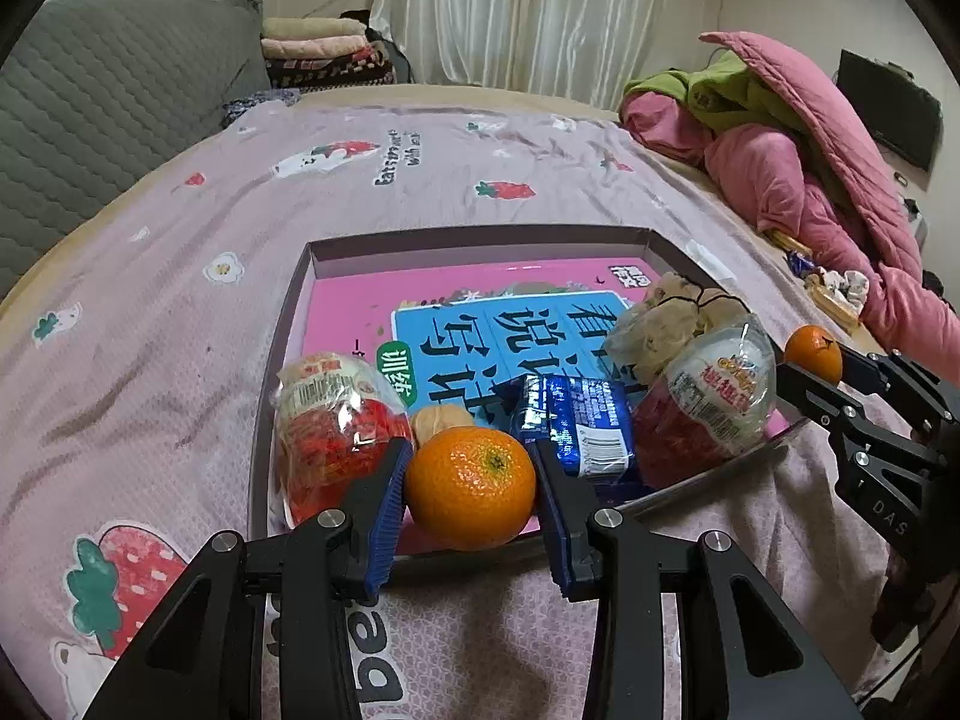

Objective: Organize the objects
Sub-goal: 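Lower the orange beside the walnut with the left gripper while the right gripper lowers its orange by the ring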

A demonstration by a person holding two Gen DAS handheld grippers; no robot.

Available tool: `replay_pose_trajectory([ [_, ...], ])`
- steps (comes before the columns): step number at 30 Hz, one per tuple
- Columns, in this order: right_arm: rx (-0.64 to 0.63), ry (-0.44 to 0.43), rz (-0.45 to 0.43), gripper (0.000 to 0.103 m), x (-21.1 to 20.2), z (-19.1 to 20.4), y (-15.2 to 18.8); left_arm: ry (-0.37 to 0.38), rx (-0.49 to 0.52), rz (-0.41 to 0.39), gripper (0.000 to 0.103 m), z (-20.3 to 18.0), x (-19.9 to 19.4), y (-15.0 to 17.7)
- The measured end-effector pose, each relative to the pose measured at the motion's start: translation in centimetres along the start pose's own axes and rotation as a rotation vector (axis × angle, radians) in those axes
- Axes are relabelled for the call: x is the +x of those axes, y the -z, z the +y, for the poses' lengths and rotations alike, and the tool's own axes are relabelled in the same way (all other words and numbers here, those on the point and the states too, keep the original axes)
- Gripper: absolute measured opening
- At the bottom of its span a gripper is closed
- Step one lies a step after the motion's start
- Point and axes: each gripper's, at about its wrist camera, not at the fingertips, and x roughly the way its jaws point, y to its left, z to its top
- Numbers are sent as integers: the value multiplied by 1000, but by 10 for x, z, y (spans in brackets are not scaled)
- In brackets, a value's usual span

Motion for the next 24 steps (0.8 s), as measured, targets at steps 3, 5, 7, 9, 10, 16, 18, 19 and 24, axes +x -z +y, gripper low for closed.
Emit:
replay_pose_trajectory([
  [3, -4, -6, 15, 38, 4, 2, 1, 4, -6, 5, 41, 1, 1, 1],
  [5, -7, -9, 24, 38, 7, 3, 2, 7, -13, 10, 41, 2, 3, 1],
  [7, -9, -13, 30, 38, 10, 5, 2, 7, -15, 13, 41, 2, 4, 1],
  [9, -9, -12, 34, 38, 12, 5, 3, 3, -12, 16, 41, 2, 6, 1],
  [10, -6, -12, 37, 38, 13, 5, 3, 2, -15, 19, 41, 2, 6, 1],
  [16, 12, -8, 44, 38, 18, 3, 4, -4, -27, 28, 41, 4, 10, 2],
  [18, 15, -6, 51, 38, 21, 3, 5, -4, -30, 28, 41, 4, 10, 2],
  [19, 16, -5, 52, 38, 22, 3, 5, -5, -30, 28, 41, 4, 10, 2],
  [24, 20, 5, 56, 38, 26, 3, 4, -6, -38, 30, 41, 5, 11, 1],
])
